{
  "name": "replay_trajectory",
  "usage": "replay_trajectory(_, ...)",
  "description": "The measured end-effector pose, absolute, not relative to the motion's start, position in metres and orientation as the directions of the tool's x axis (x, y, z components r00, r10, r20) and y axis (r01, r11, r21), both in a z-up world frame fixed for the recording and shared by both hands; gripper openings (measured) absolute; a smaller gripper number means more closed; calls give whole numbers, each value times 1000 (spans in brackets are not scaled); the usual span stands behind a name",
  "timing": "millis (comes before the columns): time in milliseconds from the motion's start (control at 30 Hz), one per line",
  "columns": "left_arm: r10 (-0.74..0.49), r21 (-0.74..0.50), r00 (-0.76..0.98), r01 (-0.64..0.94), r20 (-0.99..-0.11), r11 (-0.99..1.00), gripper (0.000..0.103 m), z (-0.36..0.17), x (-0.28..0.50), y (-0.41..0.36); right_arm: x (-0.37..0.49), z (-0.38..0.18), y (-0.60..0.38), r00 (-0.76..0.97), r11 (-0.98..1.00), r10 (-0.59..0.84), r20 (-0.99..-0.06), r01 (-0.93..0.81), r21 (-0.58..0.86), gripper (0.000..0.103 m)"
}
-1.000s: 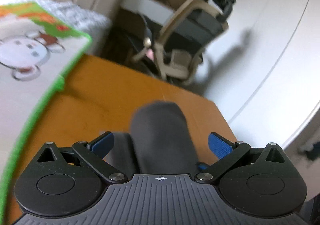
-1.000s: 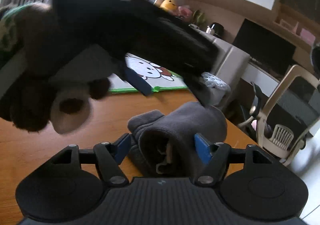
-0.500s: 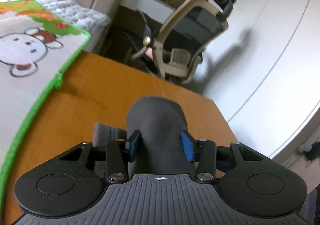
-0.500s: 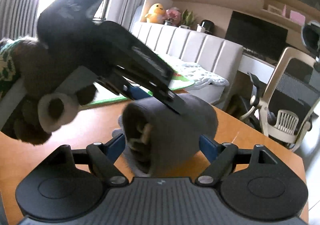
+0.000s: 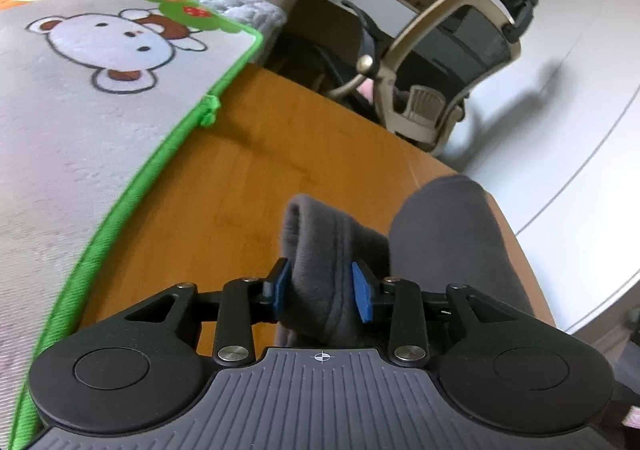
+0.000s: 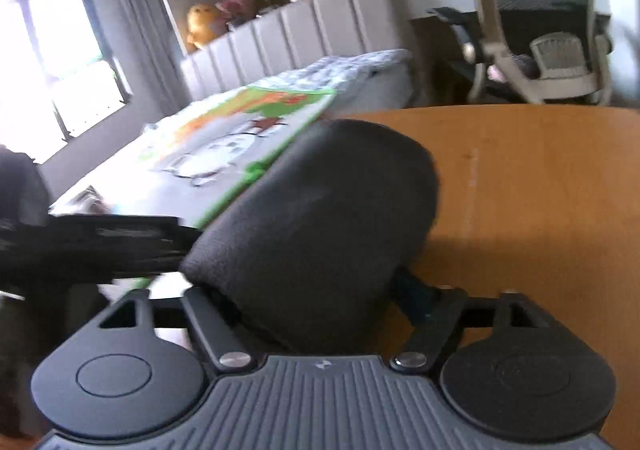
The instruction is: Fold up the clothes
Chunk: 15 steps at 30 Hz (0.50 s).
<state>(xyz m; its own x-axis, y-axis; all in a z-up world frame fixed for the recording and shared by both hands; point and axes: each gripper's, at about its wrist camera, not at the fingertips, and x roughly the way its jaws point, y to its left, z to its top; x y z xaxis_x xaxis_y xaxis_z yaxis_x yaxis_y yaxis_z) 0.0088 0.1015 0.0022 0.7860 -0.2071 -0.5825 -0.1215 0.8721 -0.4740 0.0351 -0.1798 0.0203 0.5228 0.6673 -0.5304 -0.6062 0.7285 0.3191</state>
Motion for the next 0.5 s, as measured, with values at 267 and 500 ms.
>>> replay_trajectory(267, -295, -462, 764, -4, -574, 887, 46, -1, 26, 52, 57, 37, -211, 673, 811, 524, -522, -582, 63, 54)
replay_trajectory(500, -293, -457, 762, -4, -578, 890, 49, -1, 26, 50, 46, 43, -200, 696, 768, 540, -474, -638, -61, 70)
